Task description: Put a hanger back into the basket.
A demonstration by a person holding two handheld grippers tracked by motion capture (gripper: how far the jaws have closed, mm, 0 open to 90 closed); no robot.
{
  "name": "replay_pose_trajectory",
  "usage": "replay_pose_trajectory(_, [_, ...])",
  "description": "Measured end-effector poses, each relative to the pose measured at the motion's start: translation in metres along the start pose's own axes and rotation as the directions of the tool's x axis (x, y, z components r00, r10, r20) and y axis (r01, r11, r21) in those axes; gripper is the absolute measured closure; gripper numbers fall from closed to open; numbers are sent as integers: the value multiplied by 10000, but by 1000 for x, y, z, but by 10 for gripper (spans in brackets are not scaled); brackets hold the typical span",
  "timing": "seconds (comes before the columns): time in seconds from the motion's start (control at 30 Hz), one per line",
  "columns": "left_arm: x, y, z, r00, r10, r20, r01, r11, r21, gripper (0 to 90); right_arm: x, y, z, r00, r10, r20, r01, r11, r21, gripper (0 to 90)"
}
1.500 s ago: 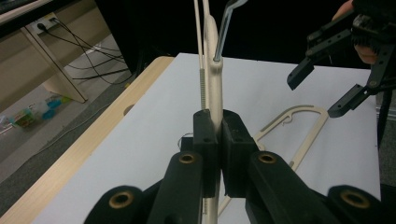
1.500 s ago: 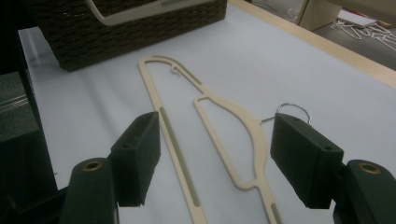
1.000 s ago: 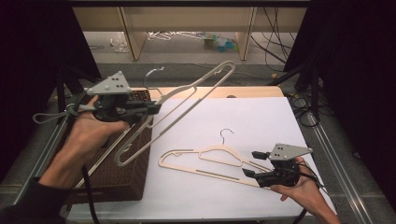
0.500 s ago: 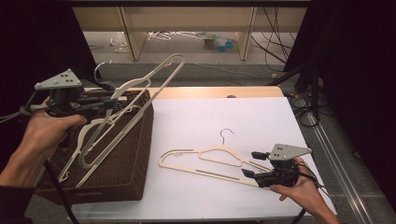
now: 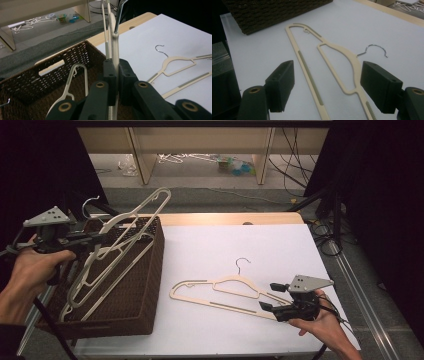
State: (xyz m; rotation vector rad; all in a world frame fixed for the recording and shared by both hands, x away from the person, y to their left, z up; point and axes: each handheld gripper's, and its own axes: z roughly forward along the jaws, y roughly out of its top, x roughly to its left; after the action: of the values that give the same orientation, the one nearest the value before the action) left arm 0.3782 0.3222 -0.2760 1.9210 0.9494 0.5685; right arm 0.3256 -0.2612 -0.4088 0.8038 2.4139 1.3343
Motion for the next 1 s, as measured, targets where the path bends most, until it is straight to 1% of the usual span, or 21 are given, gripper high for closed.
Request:
replay_pose_trajectory(0.07, [3, -4, 0, 10000, -61, -1, 61, 10000, 73, 857, 0, -1, 1, 10000, 69, 21, -69, 10000, -18, 280])
replay_pose_trajectory(0.17, [11, -13, -1, 10000, -81, -16, 81, 9998, 182, 857, 0, -3, 3, 10000, -7, -62, 7, 10000, 56, 277])
replay_pose_trajectory(0.2, [12, -16, -1, 9999, -104, -88, 107, 9995, 300, 857, 0, -3, 4, 10000, 37, -81, -36, 10000, 55, 275])
replay_pose_trajectory(0.23, [15, -18, -1, 10000, 3, -91, 0, 9994, 357, 857, 0, -3, 5, 10000, 65, -69, -65, 10000, 75, 265])
replay_pose_trajectory(0.27, [16, -22, 0, 9998, -128, -126, 133, 9992, 381, 857, 0, -4, 5, 10000, 66, -53, -66, 9999, 80, 264])
replay_pose_trajectory(0.3, [16, -22, 0, 9998, -128, -126, 133, 9992, 381, 857, 0, -4, 5, 10000, 66, -53, -66, 9999, 80, 264])
replay_pose_trajectory(0.33, [21, -28, 0, 9998, -57, -184, 68, 9983, 587, 857, 1, -4, 5, 9999, 65, -92, -64, 9999, 134, 264])
replay_pose_trajectory(0.4, [23, -31, 0, 9998, -70, -200, 82, 9981, 612, 857, 1, -4, 5, 9999, 67, -84, -66, 9999, 127, 264])
replay_pose_trajectory(0.43, [25, -36, 1, 9997, -73, -229, 91, 9967, 803, 857, 1, -4, 5, 9999, 73, -86, -72, 9999, 142, 264])
replay_pose_trajectory(0.47, [25, -36, 1, 9997, -73, -229, 91, 9967, 803, 857, 1, -4, 5, 10000, 51, -81, -50, 9999, 145, 264])
replay_pose_trajectory(0.5, [25, -39, 1, 9994, -185, -297, 209, 9961, 856, 857, 1, -4, 5, 10000, 51, -81, -50, 9999, 145, 264])
replay_pose_trajectory(0.6, [29, -43, 0, 9990, -231, -376, 266, 9952, 946, 857, 1, -4, 5, 9999, 35, -126, -33, 9998, 183, 264])
replay_pose_trajectory(0.63, [33, -47, 0, 9991, -200, -386, 239, 9943, 1035, 857, 2, -4, 6, 9999, -1, -136, 4, 9997, 224, 264])
replay_pose_trajectory(0.67, [35, -49, 1, 9995, 7, -329, 29, 9939, 1099, 857, 2, -4, 5, 9999, -43, -98, 46, 9995, 305, 264])
replay_pose_trajectory(0.7, [35, -49, 1, 9995, 7, -329, 29, 9939, 1099, 857, 2, -4, 5, 9999, -43, -98, 46, 9995, 305, 264])
replay_pose_trajectory(0.73, [34, -52, 2, 9993, -236, -304, 271, 9926, 1180, 857, 2, -4, 6, 9998, -15, -173, 19, 9997, 233, 264])
replay_pose_trajectory(0.8, [37, -55, 4, 9999, 16, -138, 2, 9917, 1282, 857, 1, -4, 6, 9999, -4, -171, 8, 9997, 245, 264])
replay_pose_trajectory(0.83, [40, -58, 6, 10000, 64, -36, -59, 9917, 1282, 857, 1, -4, 6, 9999, 7, -123, -4, 9997, 255, 264])
replay_pose_trajectory(0.87, [40, -61, 7, 9999, -142, -17, 143, 9918, 1267, 857, 1, -4, 6, 9999, -6, -111, 9, 9997, 253, 264])
replay_pose_trajectory(0.97, [43, -64, 10, 9998, -220, -4, 218, 9896, 1420, 857, 1, -4, 6, 9999, 22, -128, -20, 9998, 198, 264])
replay_pose_trajectory(1.0, [41, -68, 14, 9986, -526, -57, 528, 9856, 1609, 857, 0, -3, 5, 9999, -41, -124, 44, 9998, 177, 264])
